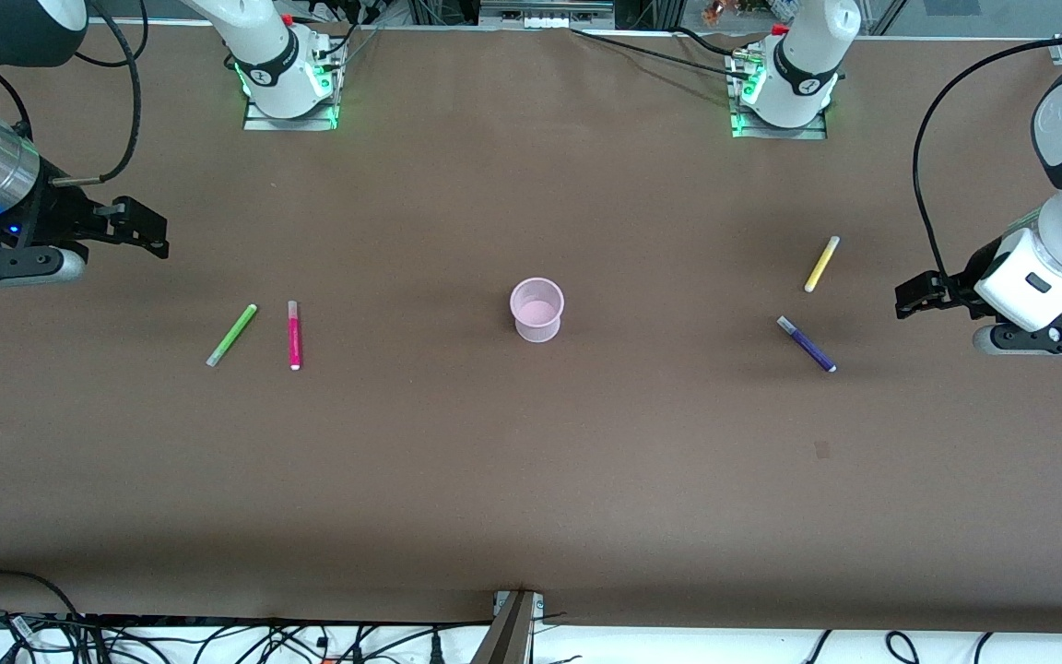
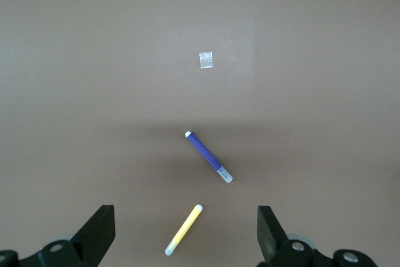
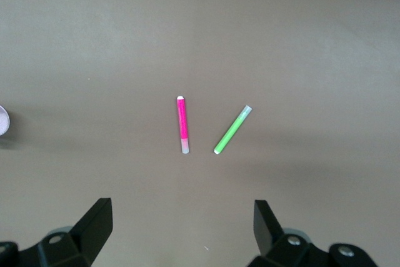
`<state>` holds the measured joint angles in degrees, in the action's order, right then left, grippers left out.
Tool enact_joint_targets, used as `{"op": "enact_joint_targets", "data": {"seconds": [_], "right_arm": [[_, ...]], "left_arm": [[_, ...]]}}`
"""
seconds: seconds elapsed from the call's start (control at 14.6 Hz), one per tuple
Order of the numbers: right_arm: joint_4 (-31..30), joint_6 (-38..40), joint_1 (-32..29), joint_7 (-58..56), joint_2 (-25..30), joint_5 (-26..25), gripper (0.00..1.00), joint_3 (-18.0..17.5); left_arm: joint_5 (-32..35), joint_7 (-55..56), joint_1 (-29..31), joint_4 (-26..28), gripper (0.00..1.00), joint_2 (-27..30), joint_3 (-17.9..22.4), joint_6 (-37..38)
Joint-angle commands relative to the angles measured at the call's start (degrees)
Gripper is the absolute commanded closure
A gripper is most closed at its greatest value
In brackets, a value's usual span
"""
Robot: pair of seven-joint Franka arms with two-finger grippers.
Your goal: Organize pens into pink holder with both arms
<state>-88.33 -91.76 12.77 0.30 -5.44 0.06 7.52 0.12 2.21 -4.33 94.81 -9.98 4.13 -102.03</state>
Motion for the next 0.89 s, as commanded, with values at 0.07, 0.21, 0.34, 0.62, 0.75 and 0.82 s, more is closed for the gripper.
{"op": "enact_joint_targets", "data": {"seconds": [0.07, 0.21, 0.34, 0.62, 0.75, 0.82], "right_arm": [[0.5, 1.1, -0.4, 0.1, 0.4, 0.0, 0.00, 1.7], [0.6, 1.1, -0.5, 0.1, 0.4, 0.4, 0.00, 2.9], [0.6, 1.1, -0.5, 0.1, -0.4, -0.1, 0.00, 2.8], [0.5, 0.2, 0.0, 0.0, -0.4, 0.2, 0.00, 2.8], [0.6, 0.2, 0.0, -0.1, -0.4, 0.2, 0.00, 2.7], [0.6, 0.2, 0.0, -0.2, -0.4, 0.3, 0.00, 2.7]], "left_arm": [[-1.0, 5.5, 0.6, -1.0, 0.00, -3.1, 0.0, 0.3], [-1.0, 11.2, 0.6, -0.6, 0.00, -5.0, 0.0, 0.2], [-1.0, 17.4, 0.6, -0.2, 0.00, -7.2, 0.0, -1.8], [-1.1, 30.6, 1.3, 4.1, 0.00, -10.2, 0.0, -9.4], [-1.1, 35.6, 1.3, 7.4, 0.00, -11.2, 0.0, -14.7], [-1.1, 36.9, 1.6, 8.6, 0.00, -11.9, 0.0, -16.8]]}}
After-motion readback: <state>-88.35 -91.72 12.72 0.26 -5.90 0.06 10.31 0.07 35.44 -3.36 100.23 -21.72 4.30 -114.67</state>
